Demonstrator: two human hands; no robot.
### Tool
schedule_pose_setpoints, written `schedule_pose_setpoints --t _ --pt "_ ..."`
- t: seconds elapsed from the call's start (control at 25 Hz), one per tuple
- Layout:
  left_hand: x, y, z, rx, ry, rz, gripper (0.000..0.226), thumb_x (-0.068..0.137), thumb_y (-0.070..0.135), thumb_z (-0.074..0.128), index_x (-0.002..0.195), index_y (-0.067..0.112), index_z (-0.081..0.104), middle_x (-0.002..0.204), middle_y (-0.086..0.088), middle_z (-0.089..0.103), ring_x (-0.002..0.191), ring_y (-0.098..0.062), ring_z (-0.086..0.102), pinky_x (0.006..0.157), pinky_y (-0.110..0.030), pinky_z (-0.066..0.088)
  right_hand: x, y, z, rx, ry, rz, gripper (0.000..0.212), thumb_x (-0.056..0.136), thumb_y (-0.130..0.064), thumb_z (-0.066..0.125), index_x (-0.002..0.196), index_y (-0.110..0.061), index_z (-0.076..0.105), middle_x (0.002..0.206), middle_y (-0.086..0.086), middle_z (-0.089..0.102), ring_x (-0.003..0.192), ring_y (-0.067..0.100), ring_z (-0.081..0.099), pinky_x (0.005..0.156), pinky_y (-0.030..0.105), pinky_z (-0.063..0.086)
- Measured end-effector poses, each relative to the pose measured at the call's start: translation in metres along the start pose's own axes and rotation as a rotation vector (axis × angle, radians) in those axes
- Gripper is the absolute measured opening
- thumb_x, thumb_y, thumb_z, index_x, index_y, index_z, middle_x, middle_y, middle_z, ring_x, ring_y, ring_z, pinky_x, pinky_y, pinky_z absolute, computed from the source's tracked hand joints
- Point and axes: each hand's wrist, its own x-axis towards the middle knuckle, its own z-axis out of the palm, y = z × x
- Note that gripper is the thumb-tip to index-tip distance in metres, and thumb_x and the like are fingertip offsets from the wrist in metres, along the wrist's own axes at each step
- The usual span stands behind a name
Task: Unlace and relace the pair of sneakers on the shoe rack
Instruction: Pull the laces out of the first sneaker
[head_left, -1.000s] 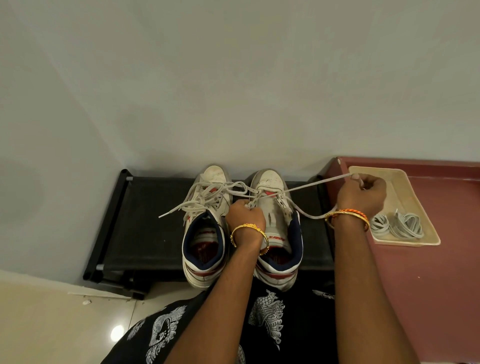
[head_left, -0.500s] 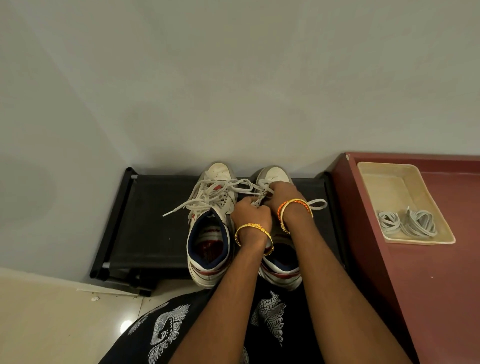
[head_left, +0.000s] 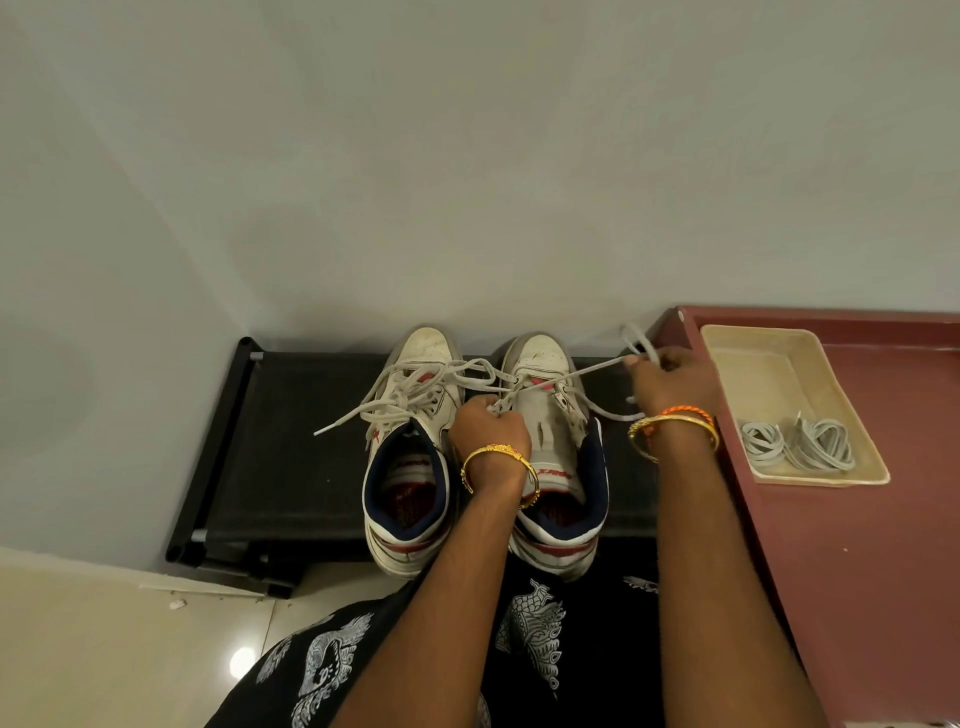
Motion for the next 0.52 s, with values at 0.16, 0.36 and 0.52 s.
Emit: schedule_pose_setpoints --t 0.16,0.36,0.52 --pt "0.001 0.0 0.001 0.041 -0.006 0.007 0.031 0.085 -0.001 0.048 0.106 0.006 0.069 0.104 -0.013 0.069 0.096 -0.03 0.062 0.067 -0.023 0.036 0.017 -0.004 -0.014 0.504 -0.004 0.272 0.017 0.085 -0.011 0.056 0.096 -0.001 0.064 0.097 0.017 0.069 0.069 0.02 0.059 0.066 0.029 0.046" --pt "-0.001 0.002 -0.002 0.059 -0.027 0.023 0.03 0.085 0.0 0.049 0.108 0.006 0.069 0.104 -0.012 0.069 0.09 -0.026 0.061 0.066 -0.023 0.035 -0.006 -0.01 0.031 0.288 -0.283 -0.017 0.01 0.085 -0.011 0.058 0.094 -0.009 0.053 0.083 0.011 0.064 0.068 0.023 0.061 0.055 0.026 0.051" --pt "0.001 0.001 0.0 0.047 -0.04 0.034 0.033 0.084 0.001 0.051 0.111 0.007 0.068 0.109 -0.012 0.068 0.101 -0.029 0.061 0.073 -0.022 0.039 -0.015 0.0 0.062 -0.558 -0.609 -0.24 0.035 0.086 -0.021 0.064 0.119 -0.008 0.059 0.117 0.014 0.062 0.106 0.029 0.058 0.088 0.032 0.047"
